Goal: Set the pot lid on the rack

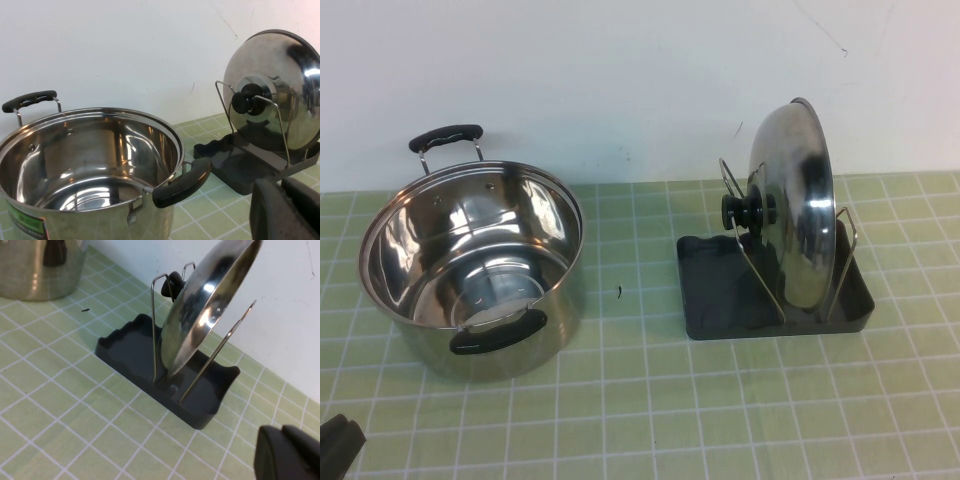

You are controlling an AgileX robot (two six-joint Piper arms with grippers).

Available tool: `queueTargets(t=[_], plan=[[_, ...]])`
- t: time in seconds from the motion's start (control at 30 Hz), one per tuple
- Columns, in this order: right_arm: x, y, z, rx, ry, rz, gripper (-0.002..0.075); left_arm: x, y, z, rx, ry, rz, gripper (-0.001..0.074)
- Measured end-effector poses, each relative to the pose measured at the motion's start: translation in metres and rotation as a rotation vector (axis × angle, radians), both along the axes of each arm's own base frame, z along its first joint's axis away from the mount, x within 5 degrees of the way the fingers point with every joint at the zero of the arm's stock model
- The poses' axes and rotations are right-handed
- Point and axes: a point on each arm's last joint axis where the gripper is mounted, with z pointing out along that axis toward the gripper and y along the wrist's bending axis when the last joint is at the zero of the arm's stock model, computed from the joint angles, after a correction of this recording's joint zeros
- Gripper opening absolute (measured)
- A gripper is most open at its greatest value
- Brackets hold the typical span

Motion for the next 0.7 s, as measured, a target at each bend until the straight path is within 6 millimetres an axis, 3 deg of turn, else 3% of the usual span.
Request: queueTargets(t=[0.4,0.7], plan=[[0.000,0.000,0.000,0.000,0.000,0.000,-0.0001,0.001,0.000,-0.002,0.007,0.004,0.003,-0.0001],[0.000,0.000,0.000,0.001,0.005,0.004,-0.0001,0.002,0.008,-0.017,-0.092,0.184,0.229,-0.0001]])
